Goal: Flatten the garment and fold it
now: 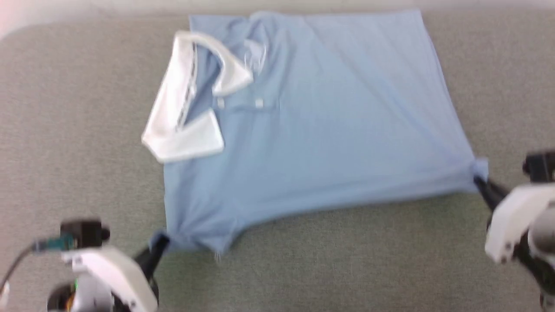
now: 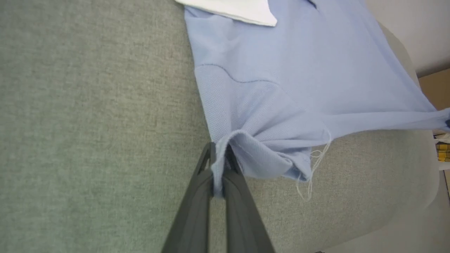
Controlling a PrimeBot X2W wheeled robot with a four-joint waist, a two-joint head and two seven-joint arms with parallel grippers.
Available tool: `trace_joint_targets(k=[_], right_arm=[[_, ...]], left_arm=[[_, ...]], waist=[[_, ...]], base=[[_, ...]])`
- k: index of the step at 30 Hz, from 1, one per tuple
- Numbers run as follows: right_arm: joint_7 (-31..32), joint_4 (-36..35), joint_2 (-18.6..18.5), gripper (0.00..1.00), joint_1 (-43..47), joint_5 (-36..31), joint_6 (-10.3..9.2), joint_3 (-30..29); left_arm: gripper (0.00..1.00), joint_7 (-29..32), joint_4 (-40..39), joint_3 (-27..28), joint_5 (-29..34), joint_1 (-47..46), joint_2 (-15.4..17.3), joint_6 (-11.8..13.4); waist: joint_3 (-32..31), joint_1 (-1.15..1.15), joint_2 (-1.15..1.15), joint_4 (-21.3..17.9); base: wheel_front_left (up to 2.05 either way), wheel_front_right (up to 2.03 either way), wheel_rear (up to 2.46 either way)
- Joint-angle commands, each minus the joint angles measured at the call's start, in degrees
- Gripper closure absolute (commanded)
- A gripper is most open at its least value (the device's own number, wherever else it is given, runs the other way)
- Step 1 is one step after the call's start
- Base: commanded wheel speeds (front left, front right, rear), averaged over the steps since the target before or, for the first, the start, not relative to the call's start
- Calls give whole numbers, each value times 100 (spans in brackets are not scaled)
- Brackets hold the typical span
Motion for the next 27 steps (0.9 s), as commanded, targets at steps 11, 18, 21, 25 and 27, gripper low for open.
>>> trace_joint_targets(k=[11, 18, 21, 25, 27], right_arm=[[44, -476, 793, 100, 1586, -527, -12, -679], [-1643, -92, 978, 100, 1765, -807, -12, -429], [-2525, 98, 1051, 100, 1695, -970, -12, -294], [-3235, 284, 1108, 100, 1457, -1114, -12, -171], [-3369, 330, 1092, 100, 1289, -1177, -12, -147]], left_arm=[[100, -402, -167, -51, -34, 1369, -428, 275], [100, -2126, 81, -315, 1080, 1047, -633, -57], [100, -3185, 279, -364, 1661, 754, -815, -34], [100, -4074, 537, -472, 2265, 285, -881, -56], [100, -4213, 632, -481, 2515, 4, -863, -55]], waist=[[-291, 2, 0, 44], [-223, 2, 0, 62], [-186, 2, 0, 30], [-132, 2, 0, -26], [-94, 2, 0, -55]], base=[[0, 0, 0], [0, 0, 0], [0, 0, 0], [0, 0, 0], [0, 0, 0]])
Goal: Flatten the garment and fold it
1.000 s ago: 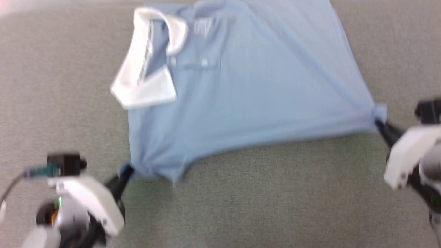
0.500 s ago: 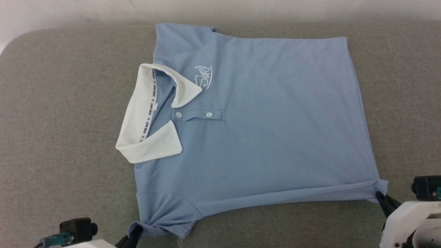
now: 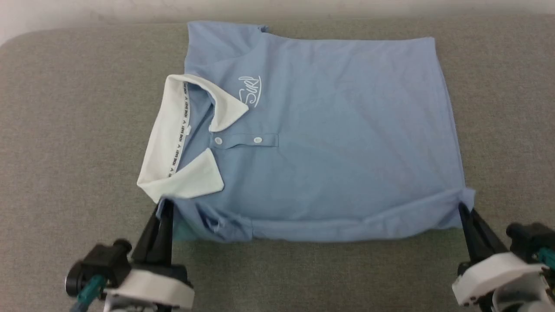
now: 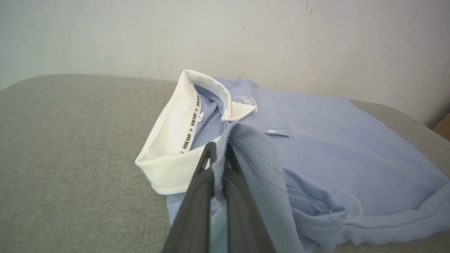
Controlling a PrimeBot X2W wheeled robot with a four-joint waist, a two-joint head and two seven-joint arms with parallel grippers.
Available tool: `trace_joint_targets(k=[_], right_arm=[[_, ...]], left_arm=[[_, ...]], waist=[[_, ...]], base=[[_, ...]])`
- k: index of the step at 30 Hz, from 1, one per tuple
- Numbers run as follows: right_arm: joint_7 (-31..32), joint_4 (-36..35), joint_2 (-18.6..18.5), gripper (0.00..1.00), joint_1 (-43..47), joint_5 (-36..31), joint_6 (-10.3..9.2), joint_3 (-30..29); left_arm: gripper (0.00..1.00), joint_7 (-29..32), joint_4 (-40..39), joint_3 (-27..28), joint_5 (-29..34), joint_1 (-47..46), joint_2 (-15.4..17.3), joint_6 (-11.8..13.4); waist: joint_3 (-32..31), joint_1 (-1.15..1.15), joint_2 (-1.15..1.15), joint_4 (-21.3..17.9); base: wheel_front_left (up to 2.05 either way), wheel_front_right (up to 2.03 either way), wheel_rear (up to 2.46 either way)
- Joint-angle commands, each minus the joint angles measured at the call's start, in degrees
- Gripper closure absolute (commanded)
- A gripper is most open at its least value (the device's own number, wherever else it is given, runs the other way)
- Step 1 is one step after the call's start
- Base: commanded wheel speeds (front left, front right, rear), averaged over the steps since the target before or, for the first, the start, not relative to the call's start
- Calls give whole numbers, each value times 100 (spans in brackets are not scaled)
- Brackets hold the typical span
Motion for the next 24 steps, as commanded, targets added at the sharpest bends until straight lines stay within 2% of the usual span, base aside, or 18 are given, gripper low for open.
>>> trace_joint_targets(k=[1, 5, 12, 24], right_arm=[[-63, 8, -24, 100, -238, -80, -12, 48], [-6, -32, -146, 100, -693, -212, -12, 161], [434, 55, -292, 100, -1472, -250, -12, 353], [1448, 411, -333, 100, -2325, -211, -12, 23]], left_arm=[[100, -88, 65, -2, 194, -314, 29, -12], [100, -147, 159, 45, 481, -937, 140, -95], [100, -43, 470, 5, 626, -2021, 308, -295], [100, 973, 1686, -33, 456, -3651, 524, -569]], waist=[[63, 0, 0, -49], [198, 0, 0, -120], [574, 0, 0, -156], [1294, 0, 0, -182]], base=[[0, 0, 0], [0, 0, 0], [0, 0, 0], [0, 0, 0]])
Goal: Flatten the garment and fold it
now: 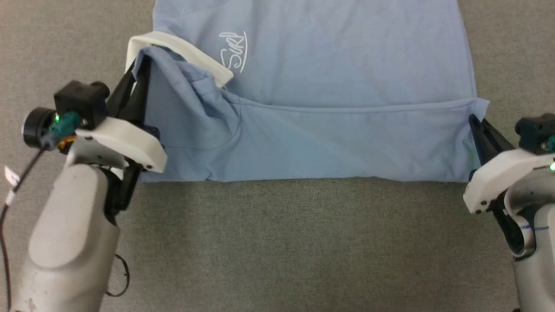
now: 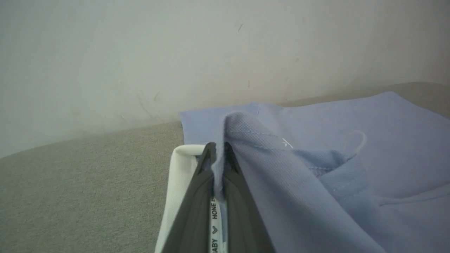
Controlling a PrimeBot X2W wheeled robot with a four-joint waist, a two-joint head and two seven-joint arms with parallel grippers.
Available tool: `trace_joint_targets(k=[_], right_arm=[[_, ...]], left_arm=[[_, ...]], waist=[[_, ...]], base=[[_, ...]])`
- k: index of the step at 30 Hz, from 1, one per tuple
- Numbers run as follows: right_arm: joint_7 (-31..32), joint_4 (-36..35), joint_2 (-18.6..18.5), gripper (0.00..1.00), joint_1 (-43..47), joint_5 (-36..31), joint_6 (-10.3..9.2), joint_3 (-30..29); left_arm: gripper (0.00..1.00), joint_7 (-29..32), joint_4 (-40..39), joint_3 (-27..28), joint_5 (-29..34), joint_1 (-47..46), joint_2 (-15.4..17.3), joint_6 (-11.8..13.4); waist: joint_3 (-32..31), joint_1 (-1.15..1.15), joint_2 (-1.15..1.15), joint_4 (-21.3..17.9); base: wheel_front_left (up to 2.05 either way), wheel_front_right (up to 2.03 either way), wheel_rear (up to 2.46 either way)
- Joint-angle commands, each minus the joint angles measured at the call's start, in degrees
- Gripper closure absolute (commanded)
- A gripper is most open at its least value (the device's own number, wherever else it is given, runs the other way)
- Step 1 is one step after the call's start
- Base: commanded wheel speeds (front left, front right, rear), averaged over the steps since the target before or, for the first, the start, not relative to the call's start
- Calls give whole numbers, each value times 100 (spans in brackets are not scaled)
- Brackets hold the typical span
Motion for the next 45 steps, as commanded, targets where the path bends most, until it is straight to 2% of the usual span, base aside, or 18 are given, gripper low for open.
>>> trace_joint_targets(k=[1, 7, 13, 14, 15, 16, 17, 22, 27, 31, 38, 45], right_arm=[[92, 35, -6, 100, -128, 17, -12, -25], [1111, 241, -62, 100, -577, 192, -12, 27], [2475, 323, -93, 100, -900, 461, -12, -13], [2648, 297, -99, 92, -913, 494, -12, -30], [2767, 243, -100, 59, -916, 516, -12, -44], [2849, 179, -98, 0, -904, 545, -12, -54], [2891, 123, -74, 0, -880, 590, -12, -108], [2422, -288, 130, 0, -570, 634, -12, -306], [1413, -615, 396, 0, 1, 619, -12, -457], [582, -767, 590, 0, 458, 594, -12, -482], [-692, -843, 800, 0, 1026, 558, -12, -334], [-1596, -889, 880, 0, 1161, 568, -12, -247]], left_arm=[[100, 132, 129, 12, -43, -130, 81, -51], [100, 1596, 858, -98, -347, -385, 328, -230], [100, 2963, 1067, -53, -948, -309, 426, -324], [100, 3096, 1020, -27, -1032, -276, 408, -300], [63, 3147, 949, 15, -1106, -248, 389, -274], [13, 3104, 850, 58, -1133, -226, 380, -234], [0, 2980, 745, 101, -1105, -207, 378, -166], [0, 2011, 255, 253, -850, 103, 314, 143], [0, 854, -277, 417, -534, 720, 190, 550], [0, 231, -599, 504, -386, 1347, 54, 850], [0, -3, -892, 582, -419, 2283, -216, 1263], [0, 459, -633, 679, -631, 2625, -275, 1484]], waist=[[208, -1, 0, -41], [384, -1, 0, -163], [341, -1, 0, -190], [310, -1, 0, -178], [274, -1, 0, -165], [236, -1, 0, -149], [185, -1, 0, -129], [-147, -1, 0, -62], [-492, -1, 0, -33], [-704, -1, 0, -66], [-891, -1, 0, -170], [-844, -1, 0, -359]], base=[[0, 0, 0], [0, 0, 0], [0, 0, 0], [0, 0, 0], [0, 0, 0], [0, 0, 0], [0, 0, 0], [0, 0, 0], [0, 0, 0], [0, 0, 0], [0, 0, 0], [0, 0, 0]])
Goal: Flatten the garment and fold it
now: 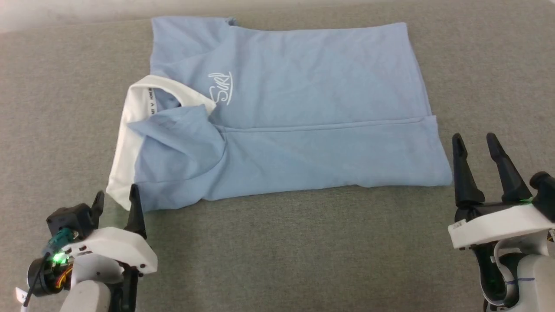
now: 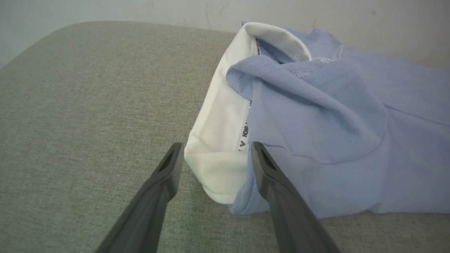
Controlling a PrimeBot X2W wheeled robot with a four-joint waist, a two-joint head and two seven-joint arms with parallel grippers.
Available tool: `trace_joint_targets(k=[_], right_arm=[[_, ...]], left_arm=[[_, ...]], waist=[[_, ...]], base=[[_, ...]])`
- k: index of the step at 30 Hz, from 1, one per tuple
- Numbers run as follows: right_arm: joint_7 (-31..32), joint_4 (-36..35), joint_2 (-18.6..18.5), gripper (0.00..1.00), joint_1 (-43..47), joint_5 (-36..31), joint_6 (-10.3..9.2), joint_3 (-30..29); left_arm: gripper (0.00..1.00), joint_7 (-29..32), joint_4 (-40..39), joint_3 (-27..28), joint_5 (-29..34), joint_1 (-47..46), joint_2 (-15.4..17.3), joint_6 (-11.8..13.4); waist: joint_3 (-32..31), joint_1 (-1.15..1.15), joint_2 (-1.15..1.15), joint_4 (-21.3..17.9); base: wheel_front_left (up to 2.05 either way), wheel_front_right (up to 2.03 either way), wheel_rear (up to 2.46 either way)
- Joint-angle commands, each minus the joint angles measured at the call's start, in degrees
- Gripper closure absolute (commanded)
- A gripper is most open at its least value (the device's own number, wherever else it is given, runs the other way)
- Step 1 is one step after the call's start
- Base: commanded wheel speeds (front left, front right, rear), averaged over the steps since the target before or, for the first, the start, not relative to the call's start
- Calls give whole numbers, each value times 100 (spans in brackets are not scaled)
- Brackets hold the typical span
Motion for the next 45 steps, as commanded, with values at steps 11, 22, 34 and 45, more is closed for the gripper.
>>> trace_joint_targets(k=[11, 22, 34, 45], right_arm=[[-319, -17, 35, 0, 8, 31, -11, 131], [-310, 222, 36, 0, -233, -167, -11, 125], [3089, 1717, 37, 0, -1113, -550, -11, -371], [4997, 937, 37, 100, -1135, -592, -11, -312]], left_arm=[[0, 1389, 530, 112, -606, -341, -55, 215], [100, 2004, 247, 27, -837, -274, 57, 128], [100, 1741, 127, -89, -784, -365, 10, 49], [100, 1448, 128, -114, -726, -411, 4, 35]], waist=[[153, 1, 0, -268], [164, 1, 0, -265], [281, 1, 0, -69], [324, 1, 0, -5]], base=[[0, 0, 0], [0, 0, 0], [0, 0, 0], [0, 0, 0]])
